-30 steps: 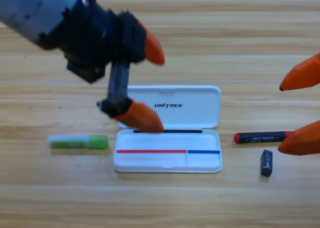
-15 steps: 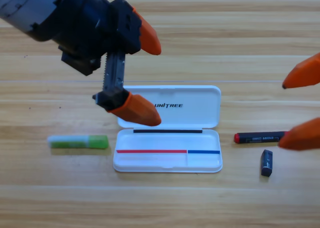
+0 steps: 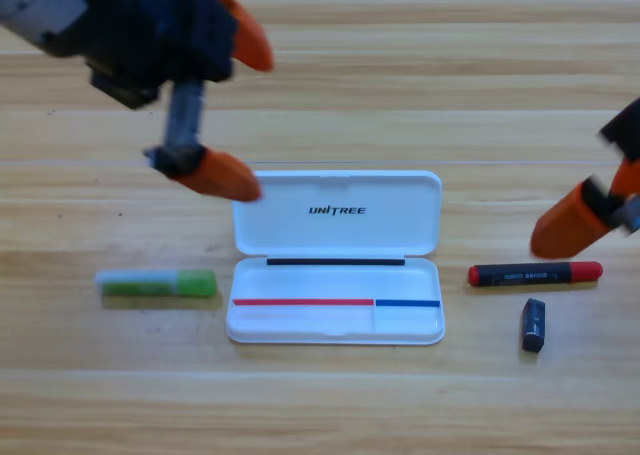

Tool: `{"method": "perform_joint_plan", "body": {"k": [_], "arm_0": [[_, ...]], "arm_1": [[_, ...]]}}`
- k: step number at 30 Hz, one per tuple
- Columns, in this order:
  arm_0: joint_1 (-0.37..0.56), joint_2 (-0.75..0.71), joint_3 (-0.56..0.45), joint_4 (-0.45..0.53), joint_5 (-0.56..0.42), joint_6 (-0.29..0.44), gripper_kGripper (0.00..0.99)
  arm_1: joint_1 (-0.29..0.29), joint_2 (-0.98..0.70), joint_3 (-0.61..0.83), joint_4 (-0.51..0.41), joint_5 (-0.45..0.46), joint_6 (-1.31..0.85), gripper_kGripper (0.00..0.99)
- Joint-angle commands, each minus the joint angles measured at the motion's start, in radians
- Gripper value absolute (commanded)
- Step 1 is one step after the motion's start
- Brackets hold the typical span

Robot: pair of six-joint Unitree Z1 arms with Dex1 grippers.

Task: Clean up eraser and pencils

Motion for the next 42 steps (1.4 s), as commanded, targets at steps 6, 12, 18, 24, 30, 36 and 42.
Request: {"method": "perform_joint_plan", "body": {"k": [6, 12, 18, 24, 30, 36, 42], "arm_0": [[0.350, 0.058, 0.152, 0.006, 0.009, 0.398, 0.976], [0.379, 0.106, 0.299, -0.083, 0.003, 0.466, 0.988], [0.379, 0.138, 0.428, -0.200, -0.011, 0.502, 0.988], [0.377, 0.189, 0.428, -0.209, 0.005, 0.478, 0.982], [0.379, 0.262, 0.368, -0.129, 0.006, 0.430, 0.977], [0.391, 0.351, 0.245, -0.029, 0.005, 0.404, 0.976], [0.419, 0.433, 0.139, 0.057, 0.000, 0.403, 0.971]], "arm_1": [[-0.103, 0.319, 0.030, 0.007, -0.063, 0.366, 0.985], [-0.146, 0.402, 0.090, -0.083, -0.008, 0.523, 0.945], [-0.152, 0.435, 0.106, -0.122, 0.041, 0.546, 0.922], [-0.166, 0.463, 0.106, -0.169, 0.052, 0.546, 0.862], [-0.181, 0.491, 0.106, -0.191, 0.052, 0.549, 0.861], [-0.181, 0.500, 0.109, -0.198, 0.079, 0.549, 0.726], [-0.181, 0.506, 0.111, -0.197, 0.125, 0.521, 0.259]]}}
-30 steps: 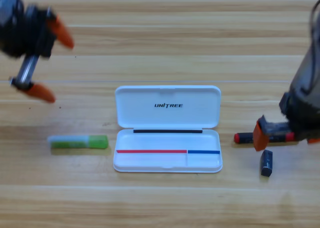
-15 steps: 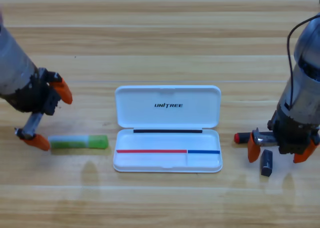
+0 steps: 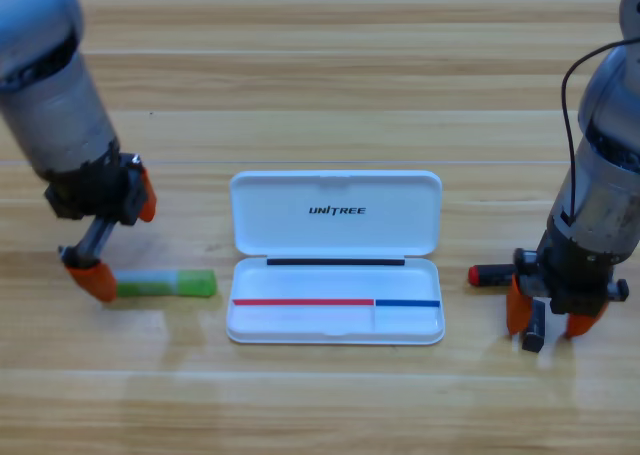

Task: Clean up eraser and pencils

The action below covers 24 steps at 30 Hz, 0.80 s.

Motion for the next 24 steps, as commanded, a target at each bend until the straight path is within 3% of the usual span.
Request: {"method": "perform_joint_plan", "body": {"k": [1, 3, 4, 8, 11, 16, 21, 24], "arm_0": [[0.058, 0.097, -0.045, 0.035, 0.001, -0.008, 0.971], [0.067, 0.102, -0.048, 0.035, 0.001, -0.008, 0.973], [0.072, 0.102, -0.048, 0.035, 0.001, -0.008, 0.973], [0.084, 0.100, -0.052, 0.035, 0.001, -0.010, 0.977], [0.087, 0.103, -0.055, 0.035, -0.001, -0.016, 0.977], [0.087, 0.132, -0.060, 0.026, -0.024, -0.025, 0.979], [0.087, 0.148, -0.055, 0.003, -0.036, -0.047, 0.980], [0.087, 0.154, -0.046, -0.012, -0.042, -0.077, 0.986]], "arm_1": [[-0.023, 0.072, 0.021, -0.031, 0.037, -0.030, 0.173], [-0.023, 0.075, 0.017, -0.030, 0.028, -0.039, 0.020], [-0.023, 0.078, 0.014, -0.028, 0.017, -0.043, 0.000], [-0.023, 0.078, -0.006, -0.011, -0.026, -0.131, 0.000], [-0.013, 0.020, -0.045, 0.059, -0.095, -0.293, 0.000], [0.059, -0.103, -0.075, 0.139, -0.236, -0.749, 0.000], [0.096, -0.126, -0.078, 0.139, -0.227, -1.137, 0.000], [0.126, -0.110, -0.104, 0.142, -0.125, -1.249, 0.000]]}}
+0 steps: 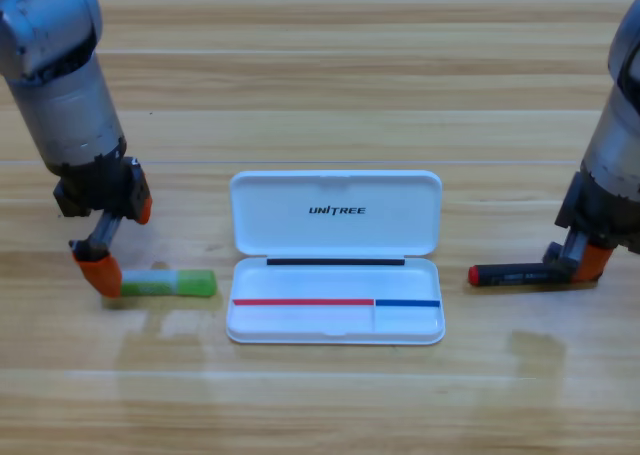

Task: Clean up eraser and pencils

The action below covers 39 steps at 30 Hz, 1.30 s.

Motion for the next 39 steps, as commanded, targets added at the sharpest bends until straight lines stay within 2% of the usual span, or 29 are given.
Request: {"method": "perform_joint_plan", "body": {"k": [1, 4, 10, 15, 27, 32, 36, 38, 39], "arm_0": [[0.019, 0.053, 0.017, -0.035, -0.020, -0.052, 0.986], [0.012, 0.053, 0.025, -0.055, -0.037, -0.082, 0.986], [-0.010, 0.050, 0.068, -0.121, -0.049, -0.137, 0.985], [-0.018, 0.051, 0.105, -0.150, -0.047, -0.148, 0.946], [-0.028, 0.034, 0.177, -0.225, -0.049, -0.152, 0.887], [-0.031, 0.036, 0.212, -0.259, -0.056, -0.157, 0.830], [-0.033, 0.044, 0.233, -0.273, -0.069, -0.143, 0.638], [-0.031, 0.051, 0.238, -0.273, -0.083, -0.126, 0.434], [-0.031, 0.053, 0.240, -0.273, -0.089, -0.123, 0.298]], "arm_1": [[0.101, 0.007, -0.035, 0.022, 0.122, -0.148, 0.000], [0.118, 0.051, -0.081, 0.028, 0.179, -0.228, 0.000], [0.144, 0.137, -0.190, 0.056, 0.179, -0.337, 0.000], [0.154, 0.214, -0.294, 0.123, 0.179, -0.386, 0.000], [0.162, 0.329, -0.404, 0.128, 0.174, -0.394, 0.000], [0.162, 0.358, -0.426, 0.128, 0.171, -0.394, 0.000], [0.162, 0.358, -0.415, 0.131, 0.174, -0.394, 0.000], [0.162, 0.358, -0.415, 0.142, 0.174, -0.394, 0.000], [0.162, 0.358, -0.415, 0.148, 0.174, -0.394, 0.000]]}}
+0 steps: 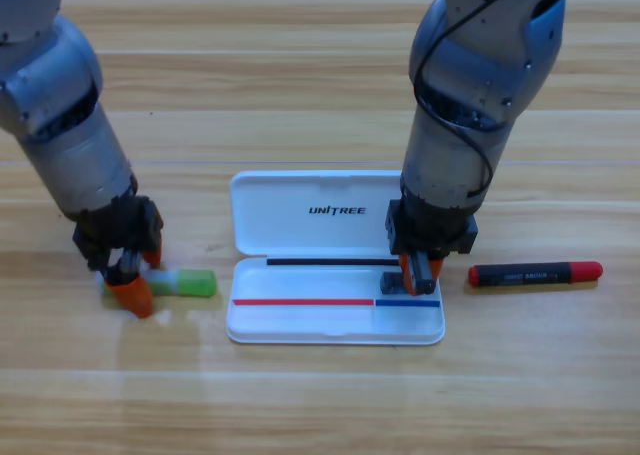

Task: Clean up eraser and pencils

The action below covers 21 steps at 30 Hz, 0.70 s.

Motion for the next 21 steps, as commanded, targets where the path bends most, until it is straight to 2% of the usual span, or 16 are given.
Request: {"method": "perform_joint_plan", "body": {"k": [1, 2, 8, 15, 16, 18, 20, 21], "arm_0": [[-0.023, 0.061, 0.037, -0.020, -0.031, 0.023, 0.137], [-0.023, 0.061, 0.039, -0.020, -0.031, 0.021, 0.000], [-0.024, 0.023, 0.019, 0.020, -0.006, 0.041, 0.000], [-0.038, -0.037, -0.182, 0.229, 0.014, 0.033, 0.000], [-0.041, -0.045, -0.213, 0.259, 0.015, 0.032, 0.000], [-0.049, -0.065, -0.265, 0.312, 0.020, 0.027, 0.000], [-0.060, -0.078, -0.315, 0.359, 0.020, 0.015, 0.000], [-0.066, -0.084, -0.340, 0.385, 0.021, 0.010, 0.000]], "arm_1": [[0.021, 0.061, 0.010, 0.037, 0.008, -0.004, 0.000], [0.021, 0.061, 0.013, 0.041, 0.008, -0.004, 0.000], [0.024, 0.045, 0.033, 0.048, 0.019, -0.004, 0.000], [0.032, 0.051, 0.031, 0.049, 0.039, -0.002, 0.011], [0.032, 0.052, 0.031, 0.049, 0.039, -0.002, 0.127], [0.032, 0.058, 0.027, 0.049, 0.038, 0.000, 0.433], [0.032, 0.061, 0.025, 0.049, 0.036, 0.001, 0.620], [0.032, 0.061, 0.025, 0.049, 0.034, 0.004, 0.750]]}}
